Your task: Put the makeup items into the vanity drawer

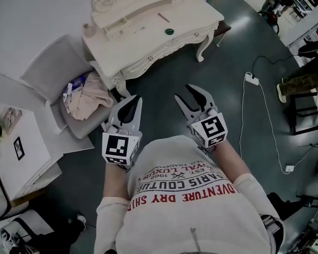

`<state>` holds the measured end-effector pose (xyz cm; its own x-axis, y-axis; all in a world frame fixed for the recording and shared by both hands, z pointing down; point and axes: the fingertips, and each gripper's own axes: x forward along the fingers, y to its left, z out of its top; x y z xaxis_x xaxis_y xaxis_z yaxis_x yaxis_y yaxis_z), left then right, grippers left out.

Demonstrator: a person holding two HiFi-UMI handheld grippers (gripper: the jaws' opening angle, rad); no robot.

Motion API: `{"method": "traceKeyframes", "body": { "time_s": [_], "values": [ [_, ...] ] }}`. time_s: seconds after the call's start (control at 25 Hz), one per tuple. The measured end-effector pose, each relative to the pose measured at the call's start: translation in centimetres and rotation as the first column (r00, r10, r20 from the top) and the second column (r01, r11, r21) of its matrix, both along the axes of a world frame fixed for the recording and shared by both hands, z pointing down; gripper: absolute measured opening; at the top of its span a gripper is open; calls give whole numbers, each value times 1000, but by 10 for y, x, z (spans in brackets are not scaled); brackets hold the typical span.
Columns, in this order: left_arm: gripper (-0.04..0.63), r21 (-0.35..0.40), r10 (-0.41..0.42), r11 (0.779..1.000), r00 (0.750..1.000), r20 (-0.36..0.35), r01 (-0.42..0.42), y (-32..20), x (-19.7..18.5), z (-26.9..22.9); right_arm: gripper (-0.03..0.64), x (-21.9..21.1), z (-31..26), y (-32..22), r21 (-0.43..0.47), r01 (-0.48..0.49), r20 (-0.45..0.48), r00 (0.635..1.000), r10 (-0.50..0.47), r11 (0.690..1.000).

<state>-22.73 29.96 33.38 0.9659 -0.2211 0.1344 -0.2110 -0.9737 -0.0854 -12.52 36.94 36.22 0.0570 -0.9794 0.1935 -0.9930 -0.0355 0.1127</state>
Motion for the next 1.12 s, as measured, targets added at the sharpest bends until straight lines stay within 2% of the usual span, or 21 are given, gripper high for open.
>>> {"method": "traceKeyframes", "body": {
  "time_s": [0.2, 0.36, 0.6, 0.76, 0.88, 1.0, 1.12],
  "values": [
    [11, -2, 4, 1000, 1000, 25, -4, -10, 5, 10, 160, 10, 13, -12, -47, -6, 20, 1000, 7, 999],
    [11, -38, -27, 999, 999, 30, 28, -22, 11, 15, 160, 22, 20, -23, -83, 11, 35, 999, -8, 996],
    [11, -45, -78, 996, 995, 57, 80, -47, 40, 29, 160, 62, 27, -59, -92, 58, 51, 997, -53, 994],
    [11, -45, -144, 988, 988, 62, 147, -73, 75, 34, 160, 100, 36, -93, -98, 124, 42, 992, -120, 988],
    [11, -67, -215, 974, 975, 52, 218, -100, 107, 34, 160, 136, 43, -122, -118, 173, 37, 985, -170, 978],
    [11, -98, -273, 956, 961, 49, 277, -124, 142, 33, 160, 173, 44, -150, -143, 241, 44, 970, -238, 960],
    [11, -88, -310, 945, 948, 72, 316, -149, 181, 34, 160, 214, 47, -178, -164, 295, 59, 955, -290, 941]
  ]
}}
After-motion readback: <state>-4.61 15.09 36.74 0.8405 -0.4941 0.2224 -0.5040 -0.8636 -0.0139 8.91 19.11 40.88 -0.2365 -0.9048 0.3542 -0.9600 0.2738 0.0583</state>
